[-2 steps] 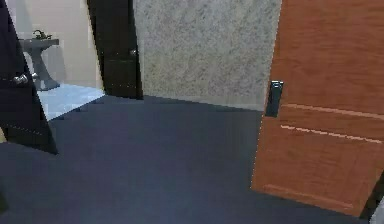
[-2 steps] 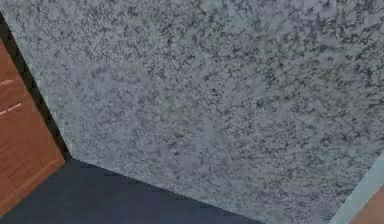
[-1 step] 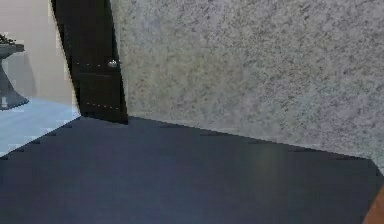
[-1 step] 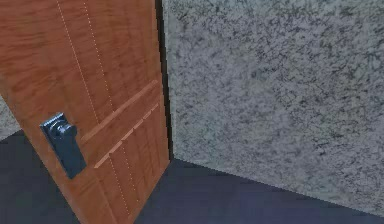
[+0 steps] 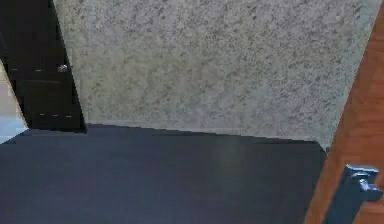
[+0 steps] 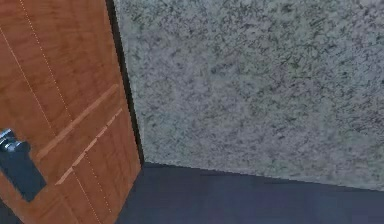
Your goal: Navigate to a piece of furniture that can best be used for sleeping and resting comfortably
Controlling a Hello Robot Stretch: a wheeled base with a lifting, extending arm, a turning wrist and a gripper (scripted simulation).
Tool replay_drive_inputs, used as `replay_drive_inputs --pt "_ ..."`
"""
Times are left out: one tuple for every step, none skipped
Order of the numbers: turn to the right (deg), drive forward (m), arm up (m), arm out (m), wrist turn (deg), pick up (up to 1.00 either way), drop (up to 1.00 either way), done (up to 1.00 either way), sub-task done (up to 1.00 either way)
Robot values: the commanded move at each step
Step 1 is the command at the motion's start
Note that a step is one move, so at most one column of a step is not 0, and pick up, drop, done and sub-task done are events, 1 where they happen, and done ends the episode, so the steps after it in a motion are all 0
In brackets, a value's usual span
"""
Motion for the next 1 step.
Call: replay_drive_inputs --pt "0.0 0.2 0.0 0.0 0.0 0.0 0.0 0.0 0.0"
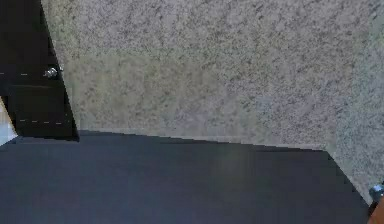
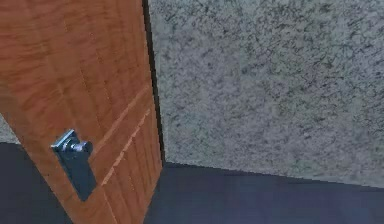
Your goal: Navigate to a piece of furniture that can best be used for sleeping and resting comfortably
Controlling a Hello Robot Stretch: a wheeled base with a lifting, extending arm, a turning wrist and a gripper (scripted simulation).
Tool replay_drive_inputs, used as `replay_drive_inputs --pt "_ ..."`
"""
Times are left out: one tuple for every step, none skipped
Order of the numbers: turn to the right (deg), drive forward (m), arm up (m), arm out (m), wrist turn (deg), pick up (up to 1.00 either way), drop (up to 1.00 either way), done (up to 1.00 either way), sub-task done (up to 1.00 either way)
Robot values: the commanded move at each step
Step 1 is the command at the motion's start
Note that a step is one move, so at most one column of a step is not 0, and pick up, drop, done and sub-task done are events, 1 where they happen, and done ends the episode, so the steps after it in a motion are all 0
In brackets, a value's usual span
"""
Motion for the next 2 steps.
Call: replay_drive_inputs --pt "-45.0 0.0 0.0 0.0 0.0 0.0 0.0 0.0 0.0" --pt "-9.0 0.0 0.0 0.0 0.0 0.0 0.0 0.0 0.0"
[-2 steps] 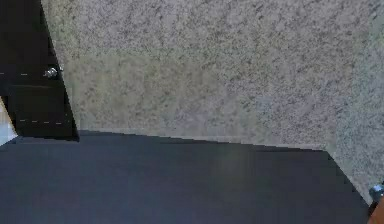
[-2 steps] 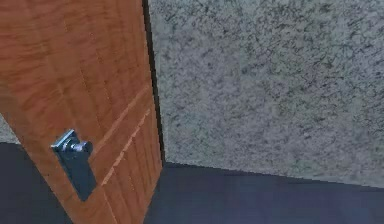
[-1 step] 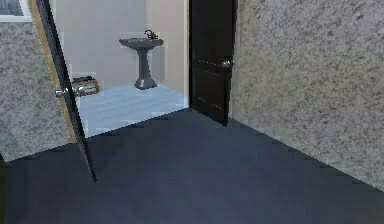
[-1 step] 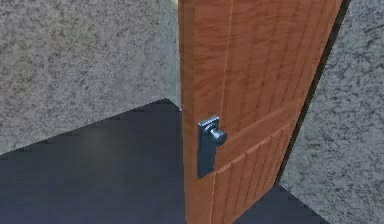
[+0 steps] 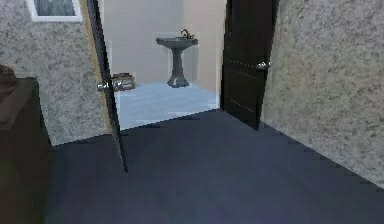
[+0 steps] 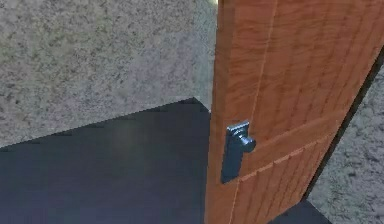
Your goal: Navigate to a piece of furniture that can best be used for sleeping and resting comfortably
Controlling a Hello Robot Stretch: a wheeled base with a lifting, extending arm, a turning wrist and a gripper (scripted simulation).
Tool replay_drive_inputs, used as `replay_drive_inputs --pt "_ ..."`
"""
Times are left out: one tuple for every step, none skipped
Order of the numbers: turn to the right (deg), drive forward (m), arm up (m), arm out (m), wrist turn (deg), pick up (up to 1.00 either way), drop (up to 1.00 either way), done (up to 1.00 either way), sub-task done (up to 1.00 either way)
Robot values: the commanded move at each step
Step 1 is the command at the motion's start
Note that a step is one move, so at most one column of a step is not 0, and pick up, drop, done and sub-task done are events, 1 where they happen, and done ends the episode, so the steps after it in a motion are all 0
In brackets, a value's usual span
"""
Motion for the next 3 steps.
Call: replay_drive_inputs --pt "0.0 0.25 0.0 0.0 0.0 0.0 0.0 0.0 0.0" --pt "45.0 0.0 0.0 0.0 0.0 0.0 0.0 0.0 0.0" --pt "15.0 0.0 0.0 0.0 0.0 0.0 0.0 0.0 0.0"
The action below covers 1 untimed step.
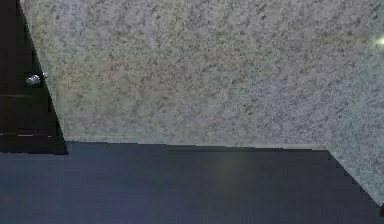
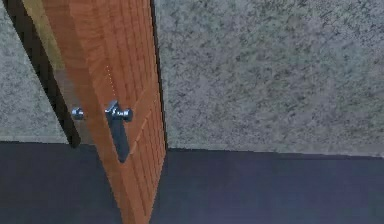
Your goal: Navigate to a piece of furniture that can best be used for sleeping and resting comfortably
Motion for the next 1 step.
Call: replay_drive_inputs --pt "0.0 0.65 0.0 0.0 0.0 0.0 0.0 0.0 0.0"
